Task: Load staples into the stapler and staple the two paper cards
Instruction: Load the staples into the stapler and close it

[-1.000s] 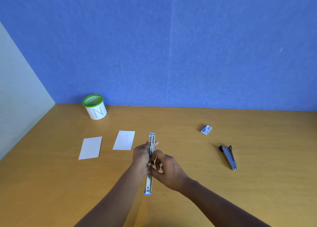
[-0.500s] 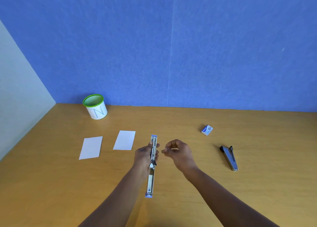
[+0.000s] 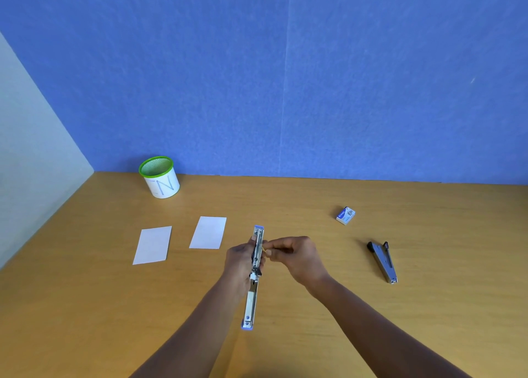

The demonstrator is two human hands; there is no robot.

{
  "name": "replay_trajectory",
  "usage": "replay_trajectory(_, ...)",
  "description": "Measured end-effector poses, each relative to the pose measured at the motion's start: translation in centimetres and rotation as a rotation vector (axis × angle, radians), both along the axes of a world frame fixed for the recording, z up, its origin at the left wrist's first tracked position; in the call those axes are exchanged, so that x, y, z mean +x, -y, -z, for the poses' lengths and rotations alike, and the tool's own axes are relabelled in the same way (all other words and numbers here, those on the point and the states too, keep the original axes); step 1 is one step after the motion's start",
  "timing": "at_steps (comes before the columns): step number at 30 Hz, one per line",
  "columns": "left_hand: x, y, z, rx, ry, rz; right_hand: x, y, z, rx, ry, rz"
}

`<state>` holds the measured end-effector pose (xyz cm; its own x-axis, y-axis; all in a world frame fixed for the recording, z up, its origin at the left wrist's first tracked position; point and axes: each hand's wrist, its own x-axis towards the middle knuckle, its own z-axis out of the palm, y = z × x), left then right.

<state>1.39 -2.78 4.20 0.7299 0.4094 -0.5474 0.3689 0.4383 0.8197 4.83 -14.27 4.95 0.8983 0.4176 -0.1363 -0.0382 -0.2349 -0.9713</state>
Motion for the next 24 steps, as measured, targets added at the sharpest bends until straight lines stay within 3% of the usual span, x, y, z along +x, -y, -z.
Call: replay_trajectory(24, -0.4, 0.2, -0.9, 0.067, -0.115, 0.181, 1.1, 0.4, -1.1, -0.299, 0.486, -0.404)
